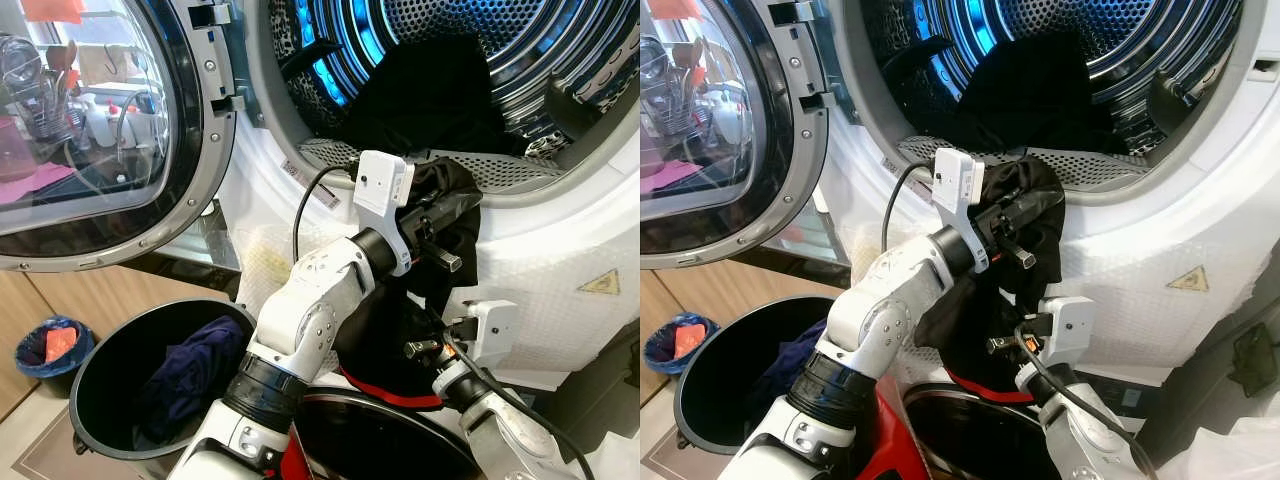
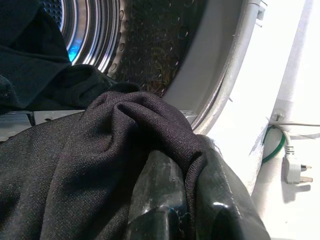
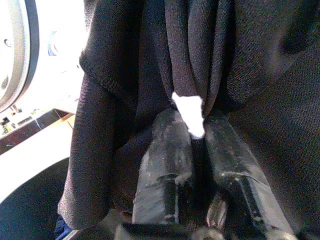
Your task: Clothes washing
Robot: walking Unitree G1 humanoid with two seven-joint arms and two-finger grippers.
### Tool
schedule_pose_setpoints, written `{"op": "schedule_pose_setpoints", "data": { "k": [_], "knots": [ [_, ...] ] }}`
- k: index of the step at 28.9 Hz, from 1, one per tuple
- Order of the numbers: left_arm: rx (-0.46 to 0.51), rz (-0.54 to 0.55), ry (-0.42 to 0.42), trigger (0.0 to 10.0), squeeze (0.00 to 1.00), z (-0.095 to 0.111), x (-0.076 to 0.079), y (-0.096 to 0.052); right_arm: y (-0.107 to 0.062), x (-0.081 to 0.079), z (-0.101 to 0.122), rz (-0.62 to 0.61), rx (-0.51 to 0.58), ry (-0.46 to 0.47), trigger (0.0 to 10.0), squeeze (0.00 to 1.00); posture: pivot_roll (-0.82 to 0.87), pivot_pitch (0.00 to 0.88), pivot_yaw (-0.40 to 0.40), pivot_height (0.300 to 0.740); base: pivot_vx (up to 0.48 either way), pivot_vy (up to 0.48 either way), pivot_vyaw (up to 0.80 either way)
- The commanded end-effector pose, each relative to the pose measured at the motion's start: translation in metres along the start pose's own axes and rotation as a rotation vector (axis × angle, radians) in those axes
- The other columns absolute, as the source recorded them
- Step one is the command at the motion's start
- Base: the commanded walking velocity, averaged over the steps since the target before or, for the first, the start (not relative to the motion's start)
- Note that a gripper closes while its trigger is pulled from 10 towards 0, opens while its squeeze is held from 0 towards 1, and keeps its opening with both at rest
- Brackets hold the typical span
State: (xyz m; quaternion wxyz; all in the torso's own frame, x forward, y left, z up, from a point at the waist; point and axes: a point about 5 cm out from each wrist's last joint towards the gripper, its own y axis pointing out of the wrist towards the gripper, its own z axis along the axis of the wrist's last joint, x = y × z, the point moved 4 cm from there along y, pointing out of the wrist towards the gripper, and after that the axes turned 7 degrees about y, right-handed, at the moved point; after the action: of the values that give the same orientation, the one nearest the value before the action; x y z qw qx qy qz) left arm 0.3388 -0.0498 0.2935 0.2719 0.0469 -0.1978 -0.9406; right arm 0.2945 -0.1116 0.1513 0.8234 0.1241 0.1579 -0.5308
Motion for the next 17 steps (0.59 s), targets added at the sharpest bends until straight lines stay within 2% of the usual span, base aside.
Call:
{"op": "schedule_pose_setpoints", "data": {
  "k": [1,8,9,10,12,17],
  "knots": [
    [0.070,-0.048,0.001,10.0,0.00,0.019,0.014,0.009,0.002,-0.002,0.001,0.008,-0.002,0.013,0.0,0.00,-0.06,0.000,0.051,0.740,0.000,0.000,0.00],
    [0.069,-0.048,0.001,10.0,0.00,0.019,0.014,0.009,0.002,-0.002,0.001,0.008,-0.003,0.013,0.0,0.00,-0.06,0.000,0.051,0.740,0.000,0.000,0.00],
    [0.035,-0.096,0.017,10.0,1.00,0.015,0.021,0.003,0.001,0.018,0.011,-0.057,0.024,-0.016,8.4,0.00,-0.05,0.000,0.048,0.740,0.000,0.000,0.00],
    [0.009,-0.127,0.034,10.0,1.00,0.011,0.025,-0.003,0.000,0.030,0.019,-0.093,0.044,-0.031,10.0,0.00,-0.05,0.000,0.047,0.740,0.000,0.000,0.00],
    [-0.018,-0.155,0.050,10.0,1.00,0.006,0.030,-0.009,0.000,0.040,0.028,-0.124,0.066,-0.045,10.0,0.00,-0.05,0.000,0.045,0.740,0.000,0.000,0.00],
    [-0.018,-0.148,0.057,10.0,1.00,0.006,0.029,-0.009,0.002,0.037,0.029,-0.109,0.069,-0.047,10.0,0.00,-0.05,0.000,0.043,0.740,0.000,0.000,0.00]
  ]
}}
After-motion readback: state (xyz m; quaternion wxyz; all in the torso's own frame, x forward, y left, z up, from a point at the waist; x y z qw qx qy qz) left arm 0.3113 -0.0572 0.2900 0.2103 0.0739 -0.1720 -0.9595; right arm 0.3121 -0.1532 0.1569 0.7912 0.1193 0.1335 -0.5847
